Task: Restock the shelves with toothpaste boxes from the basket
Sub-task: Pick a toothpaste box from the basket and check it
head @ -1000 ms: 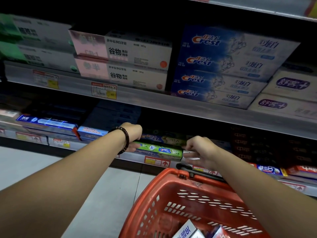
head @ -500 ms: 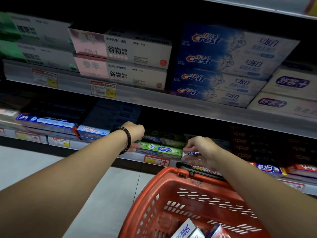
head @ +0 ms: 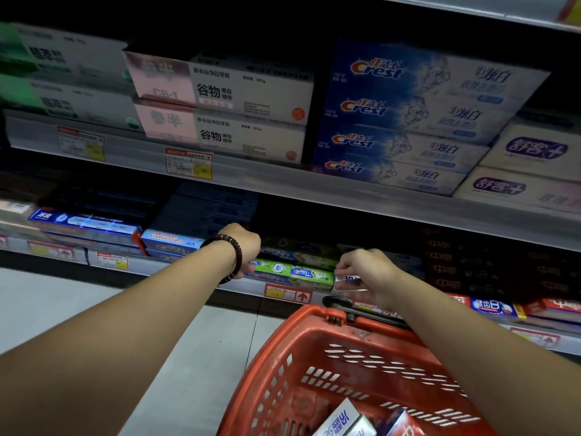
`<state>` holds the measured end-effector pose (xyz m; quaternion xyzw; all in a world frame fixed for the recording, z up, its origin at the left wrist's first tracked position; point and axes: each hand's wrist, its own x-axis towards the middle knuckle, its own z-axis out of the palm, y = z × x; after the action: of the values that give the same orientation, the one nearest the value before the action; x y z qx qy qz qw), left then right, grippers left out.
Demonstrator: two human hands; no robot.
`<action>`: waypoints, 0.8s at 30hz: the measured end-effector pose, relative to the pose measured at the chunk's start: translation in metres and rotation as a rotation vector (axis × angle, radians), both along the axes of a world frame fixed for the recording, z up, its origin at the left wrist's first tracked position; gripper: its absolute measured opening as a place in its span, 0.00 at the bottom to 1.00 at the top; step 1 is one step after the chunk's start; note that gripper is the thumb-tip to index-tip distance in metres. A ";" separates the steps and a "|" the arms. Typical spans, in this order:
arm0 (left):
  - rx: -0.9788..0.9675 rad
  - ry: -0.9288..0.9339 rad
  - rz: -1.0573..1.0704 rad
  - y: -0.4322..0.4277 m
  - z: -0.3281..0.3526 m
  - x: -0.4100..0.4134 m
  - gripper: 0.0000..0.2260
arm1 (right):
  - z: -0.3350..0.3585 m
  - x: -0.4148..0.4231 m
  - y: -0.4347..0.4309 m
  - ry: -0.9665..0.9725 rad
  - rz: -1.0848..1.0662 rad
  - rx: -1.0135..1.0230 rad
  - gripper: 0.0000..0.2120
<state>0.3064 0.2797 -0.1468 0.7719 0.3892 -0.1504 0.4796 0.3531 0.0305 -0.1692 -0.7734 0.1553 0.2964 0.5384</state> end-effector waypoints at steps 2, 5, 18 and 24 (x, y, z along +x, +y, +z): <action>-0.011 -0.009 -0.008 0.000 -0.002 -0.001 0.21 | 0.000 -0.001 0.000 -0.003 0.011 -0.008 0.10; 0.008 -0.005 -0.082 -0.001 -0.003 -0.003 0.24 | -0.002 -0.002 -0.002 -0.004 0.012 -0.015 0.11; 0.093 0.053 -0.266 0.000 0.002 -0.008 0.29 | 0.001 -0.004 -0.002 -0.004 0.025 -0.001 0.11; 0.129 0.071 -0.292 -0.001 0.002 -0.011 0.30 | 0.003 -0.004 -0.001 0.010 0.028 -0.014 0.10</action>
<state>0.2956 0.2788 -0.1449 0.8437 0.2981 -0.2205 0.3882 0.3491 0.0297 -0.1659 -0.7778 0.1494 0.3068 0.5279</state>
